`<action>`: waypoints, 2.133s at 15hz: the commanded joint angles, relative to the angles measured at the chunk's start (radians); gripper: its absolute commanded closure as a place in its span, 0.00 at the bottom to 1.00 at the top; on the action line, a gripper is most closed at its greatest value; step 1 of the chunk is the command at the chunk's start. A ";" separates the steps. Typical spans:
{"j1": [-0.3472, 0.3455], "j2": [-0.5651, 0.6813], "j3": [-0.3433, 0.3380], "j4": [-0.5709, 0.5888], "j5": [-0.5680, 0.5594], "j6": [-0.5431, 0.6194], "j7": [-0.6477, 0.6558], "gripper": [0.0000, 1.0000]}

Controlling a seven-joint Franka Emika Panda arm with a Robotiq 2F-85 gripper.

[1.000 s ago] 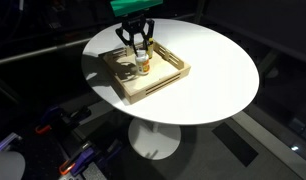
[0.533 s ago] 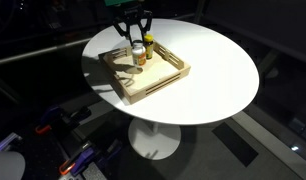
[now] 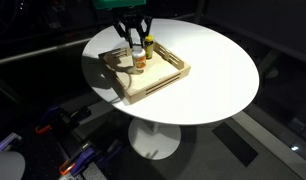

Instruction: Take the lid off the white bottle

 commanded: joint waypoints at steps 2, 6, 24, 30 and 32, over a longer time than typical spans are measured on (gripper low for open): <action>0.000 0.039 -0.009 0.016 0.014 -0.001 0.120 0.81; 0.000 0.069 -0.019 0.014 0.010 0.009 0.204 0.81; 0.026 0.063 -0.021 0.038 -0.059 -0.117 0.410 0.81; 0.023 0.038 -0.018 0.031 -0.133 -0.084 0.253 0.81; 0.022 0.032 -0.015 0.032 -0.132 -0.082 0.213 0.81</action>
